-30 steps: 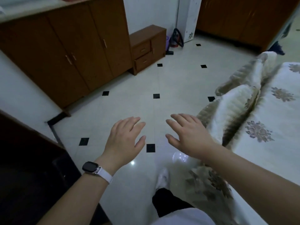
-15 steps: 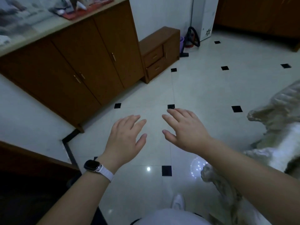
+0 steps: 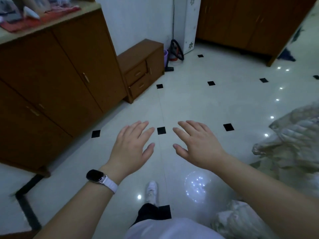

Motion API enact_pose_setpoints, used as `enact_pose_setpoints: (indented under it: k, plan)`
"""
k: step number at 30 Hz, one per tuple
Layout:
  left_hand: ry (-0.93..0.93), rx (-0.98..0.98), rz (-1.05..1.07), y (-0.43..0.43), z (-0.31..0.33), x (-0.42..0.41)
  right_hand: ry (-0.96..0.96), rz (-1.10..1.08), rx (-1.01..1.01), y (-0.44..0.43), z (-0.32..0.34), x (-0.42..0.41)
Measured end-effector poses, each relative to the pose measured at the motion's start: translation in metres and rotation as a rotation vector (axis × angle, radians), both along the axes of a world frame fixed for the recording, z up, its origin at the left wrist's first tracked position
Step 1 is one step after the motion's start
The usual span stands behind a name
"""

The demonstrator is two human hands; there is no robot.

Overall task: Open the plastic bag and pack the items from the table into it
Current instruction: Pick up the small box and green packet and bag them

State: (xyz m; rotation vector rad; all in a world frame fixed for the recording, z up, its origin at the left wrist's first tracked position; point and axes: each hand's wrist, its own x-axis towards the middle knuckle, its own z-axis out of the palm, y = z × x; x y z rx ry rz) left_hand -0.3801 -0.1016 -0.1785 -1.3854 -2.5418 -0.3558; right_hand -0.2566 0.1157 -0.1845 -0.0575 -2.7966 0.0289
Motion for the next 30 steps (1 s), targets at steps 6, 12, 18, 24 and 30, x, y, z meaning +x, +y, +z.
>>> enact_pose_setpoints:
  k: [6,12,18,24,30]
  plan:
    - [-0.033,0.052,-0.151,0.071,-0.003,-0.119,0.004,-0.163,0.040,0.049,0.010,-0.089]
    - [-0.020,0.123,-0.369,0.159,-0.006,-0.208,-0.007,-0.369,0.045,0.101,0.022,-0.137]
    - [-0.016,0.115,-0.586,0.267,-0.010,-0.240,-0.008,-0.569,0.039,0.169,0.012,-0.130]
    - [-0.010,0.058,-0.690,0.393,-0.012,-0.245,0.029,-0.679,0.027,0.271,-0.005,-0.134]
    - [0.018,0.047,-0.778,0.525,0.009,-0.235,0.031,-0.781,-0.039,0.382,0.000,-0.120]
